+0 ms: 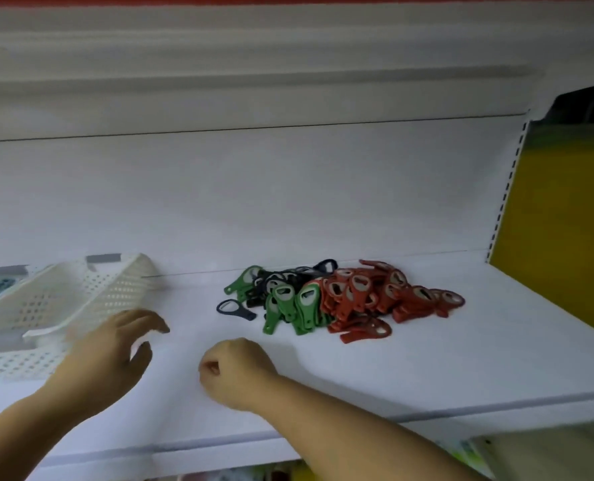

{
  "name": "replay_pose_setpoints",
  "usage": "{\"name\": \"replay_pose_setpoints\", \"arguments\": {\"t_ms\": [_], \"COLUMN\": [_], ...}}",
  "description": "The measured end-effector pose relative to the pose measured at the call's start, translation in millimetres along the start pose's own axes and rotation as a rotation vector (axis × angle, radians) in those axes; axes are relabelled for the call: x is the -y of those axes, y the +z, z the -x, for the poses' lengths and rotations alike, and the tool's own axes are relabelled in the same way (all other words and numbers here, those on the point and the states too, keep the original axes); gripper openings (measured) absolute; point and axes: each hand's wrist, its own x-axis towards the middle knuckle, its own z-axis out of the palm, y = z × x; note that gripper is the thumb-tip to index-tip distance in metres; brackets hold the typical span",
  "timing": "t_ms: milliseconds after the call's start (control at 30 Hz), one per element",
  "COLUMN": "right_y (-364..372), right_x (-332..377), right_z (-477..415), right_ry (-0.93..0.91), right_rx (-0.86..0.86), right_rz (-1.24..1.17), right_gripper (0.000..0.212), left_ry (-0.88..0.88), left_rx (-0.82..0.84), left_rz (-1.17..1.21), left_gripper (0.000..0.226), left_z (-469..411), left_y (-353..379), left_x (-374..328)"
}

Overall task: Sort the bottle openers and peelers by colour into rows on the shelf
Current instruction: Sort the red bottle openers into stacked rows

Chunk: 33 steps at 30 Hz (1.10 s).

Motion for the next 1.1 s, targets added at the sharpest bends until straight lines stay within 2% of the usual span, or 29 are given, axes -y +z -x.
{"name": "replay_pose_setpoints", "arguments": {"t_ms": [67, 133, 333, 433, 500, 567, 667, 733, 767, 867, 1000, 1100], "right_y": [-19, -45, -140, -172, -184, -191, -195, -190, -187, -181, -178, -177], "right_x": [-23, -56, -164, -212, -233, -246, -258, -264, -266, -272, -276, -274], "right_z": [20, 41, 100, 119, 121, 112, 93, 91, 95, 100, 99, 101], "right_ry": [-0.093, -0.057, 0.342, 0.588, 0.718, 0.792, 0.78, 0.771, 0.771, 0.76, 0.764, 0.74], "right_rx": [-0.055, -0.148, -0.616, -0.744, -0.772, -0.761, -0.768, -0.773, -0.773, -0.787, -0.687, -0.706], "right_rz": [0.05, 0.081, 0.08, 0.063, -0.008, -0.036, -0.085, -0.133, -0.136, -0.095, 0.004, -0.005], "right_gripper": [0.02, 0.022, 0.017, 0.014, 0.013, 0.017, 0.022, 0.021, 0.02, 0.022, 0.021, 0.017], "left_ry": [-0.05, -0.067, -0.024, 0.019, -0.001, -0.122, -0.434, -0.553, -0.576, -0.559, -0.568, -0.558], "left_rx": [0.082, 0.126, 0.279, 0.335, 0.38, 0.43, 0.47, 0.418, 0.403, 0.464, 0.573, 0.609], "left_rz": [0.098, 0.174, 0.366, 0.478, 0.612, 0.839, 1.348, 1.606, 1.703, 1.853, 1.979, 2.038], "left_gripper": [0.05, 0.053, 0.054, 0.049, 0.041, 0.033, 0.017, 0.014, 0.02, 0.033, 0.038, 0.062], "left_z": [-2, -6, -38, -61, -76, -90, -99, -98, -97, -99, -101, -99], "left_y": [18, 39, 95, 111, 121, 132, 148, 155, 157, 164, 166, 165], "left_x": [-19, -40, -117, -167, -201, -225, -232, -223, -218, -210, -208, -205]}}
